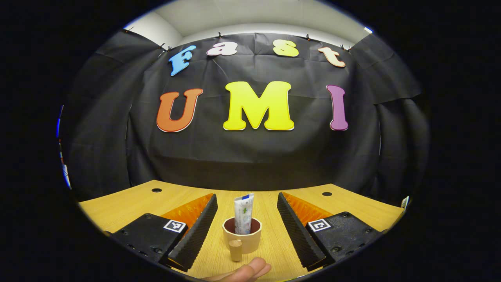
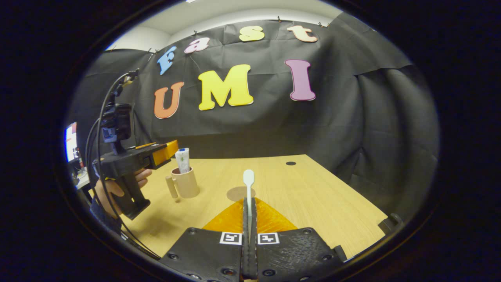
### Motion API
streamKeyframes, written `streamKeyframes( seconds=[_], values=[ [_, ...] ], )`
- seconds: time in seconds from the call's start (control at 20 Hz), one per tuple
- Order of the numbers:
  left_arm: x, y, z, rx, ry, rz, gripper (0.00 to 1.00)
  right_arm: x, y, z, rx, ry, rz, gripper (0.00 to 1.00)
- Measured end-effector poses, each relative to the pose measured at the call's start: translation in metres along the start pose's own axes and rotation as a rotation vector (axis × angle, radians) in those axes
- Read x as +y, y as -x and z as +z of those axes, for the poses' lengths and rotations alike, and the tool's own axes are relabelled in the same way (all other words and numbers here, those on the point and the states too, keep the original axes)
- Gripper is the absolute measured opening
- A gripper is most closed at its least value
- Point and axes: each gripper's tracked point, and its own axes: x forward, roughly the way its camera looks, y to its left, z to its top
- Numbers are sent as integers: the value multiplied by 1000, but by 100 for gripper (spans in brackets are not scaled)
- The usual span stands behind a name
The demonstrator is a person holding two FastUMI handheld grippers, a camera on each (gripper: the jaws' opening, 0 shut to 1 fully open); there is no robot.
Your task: Put the toothbrush and toothpaste on the desktop into the cup, then pick up the cup and place it on the coaster on the desktop.
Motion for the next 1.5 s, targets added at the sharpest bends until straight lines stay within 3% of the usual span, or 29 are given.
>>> streamKeyframes(
  seconds=[0.4, 0.7, 0.95, 1.25, 1.5],
  values=[
    [43, 55, -12, 6, 18, 6, 97, 40, -28, 44, -66, 0, 33, 0],
    [92, 86, -27, 17, -54, 61, 97, 95, -54, 86, -130, 28, 83, 0],
    [115, 106, -38, 60, -49, 76, 97, 144, -86, 122, -211, 38, 123, 0],
    [126, 125, -51, 90, -25, 75, 97, 196, -142, 142, -211, -13, 169, 0],
    [138, 124, -61, 117, -27, 84, 97, 225, -187, 137, -203, 6, 158, 0]
  ],
)
